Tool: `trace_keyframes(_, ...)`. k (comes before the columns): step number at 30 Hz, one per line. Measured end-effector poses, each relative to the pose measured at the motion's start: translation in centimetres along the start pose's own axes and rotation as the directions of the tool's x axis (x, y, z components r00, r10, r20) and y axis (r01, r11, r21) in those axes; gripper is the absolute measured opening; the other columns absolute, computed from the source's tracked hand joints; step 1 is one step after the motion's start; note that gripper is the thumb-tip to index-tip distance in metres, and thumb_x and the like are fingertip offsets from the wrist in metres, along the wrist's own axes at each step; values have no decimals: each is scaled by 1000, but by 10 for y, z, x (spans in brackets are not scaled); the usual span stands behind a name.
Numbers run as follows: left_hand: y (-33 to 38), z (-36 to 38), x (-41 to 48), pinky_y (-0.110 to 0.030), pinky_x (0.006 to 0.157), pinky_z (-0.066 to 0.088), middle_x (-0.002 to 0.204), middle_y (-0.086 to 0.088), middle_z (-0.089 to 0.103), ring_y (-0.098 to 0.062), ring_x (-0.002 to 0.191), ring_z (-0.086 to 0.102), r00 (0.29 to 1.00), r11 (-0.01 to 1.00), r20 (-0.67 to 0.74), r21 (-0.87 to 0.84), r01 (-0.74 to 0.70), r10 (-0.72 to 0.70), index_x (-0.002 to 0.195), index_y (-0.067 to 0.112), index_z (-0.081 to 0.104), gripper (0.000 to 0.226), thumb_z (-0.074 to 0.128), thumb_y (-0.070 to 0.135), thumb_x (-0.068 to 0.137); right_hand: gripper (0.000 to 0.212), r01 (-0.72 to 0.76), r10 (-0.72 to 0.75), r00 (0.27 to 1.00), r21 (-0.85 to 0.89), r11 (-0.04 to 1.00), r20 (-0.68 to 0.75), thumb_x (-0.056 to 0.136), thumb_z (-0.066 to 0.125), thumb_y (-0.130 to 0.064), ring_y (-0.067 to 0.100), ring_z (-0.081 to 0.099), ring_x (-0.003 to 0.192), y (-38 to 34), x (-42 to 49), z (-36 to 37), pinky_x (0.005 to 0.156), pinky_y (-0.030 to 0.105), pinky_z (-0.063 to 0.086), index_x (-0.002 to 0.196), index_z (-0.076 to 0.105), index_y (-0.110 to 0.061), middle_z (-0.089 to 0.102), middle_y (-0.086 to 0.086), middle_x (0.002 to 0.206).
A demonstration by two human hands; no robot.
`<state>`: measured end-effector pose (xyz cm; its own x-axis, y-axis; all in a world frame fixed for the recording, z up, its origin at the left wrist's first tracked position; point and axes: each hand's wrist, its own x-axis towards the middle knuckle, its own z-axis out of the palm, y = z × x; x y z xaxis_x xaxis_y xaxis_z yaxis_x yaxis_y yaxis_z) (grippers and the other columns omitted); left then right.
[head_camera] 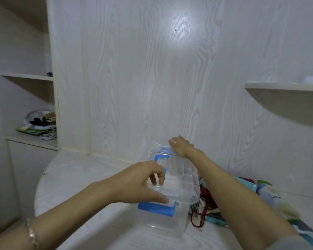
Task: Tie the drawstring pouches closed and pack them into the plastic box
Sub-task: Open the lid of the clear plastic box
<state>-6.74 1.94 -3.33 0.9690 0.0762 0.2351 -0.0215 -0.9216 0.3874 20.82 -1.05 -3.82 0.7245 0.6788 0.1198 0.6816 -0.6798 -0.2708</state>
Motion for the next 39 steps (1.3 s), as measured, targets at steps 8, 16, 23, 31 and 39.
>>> trace_keyframes(8,-3,20,6,-16,106,30,139,18,50,-1,130,40,998,981,3,183,-66,67,134,35,53,56,69,47,81,76,-197,187,980,322,926,63,99,24,-57,33,18,147,47,-39,-17,119,45,17,154,9,-7,11,14,162)
trace_keyframes(16,-12,15,8,-7,101,35,117,25,64,14,114,52,988,983,-156,-185,-24,-5,114,33,69,40,79,31,75,125,-191,161,982,603,774,103,60,11,-100,28,41,136,80,-44,14,116,48,27,150,30,-15,39,8,152)
trace_keyframes(23,-16,-17,12,-10,86,49,94,23,70,9,95,64,754,765,-589,-617,-187,-291,105,28,70,25,73,21,81,68,-145,201,980,718,681,6,101,7,-54,26,52,108,49,-82,3,99,36,40,137,45,-10,53,9,119)
trace_keyframes(31,-94,3,2,-40,84,54,118,-4,53,-20,94,64,120,308,-371,-881,-359,-921,144,19,32,44,39,16,100,94,-229,219,969,761,607,117,69,26,-76,30,60,103,58,-65,33,92,49,50,138,43,-14,61,11,119)
trace_keyframes(39,-150,60,-11,-51,101,45,146,-12,39,-37,118,56,57,34,-30,-997,66,-998,150,20,12,56,33,9,99,54,-227,279,958,782,580,72,99,26,-45,32,60,103,38,-74,33,97,45,47,132,47,-8,62,16,114)
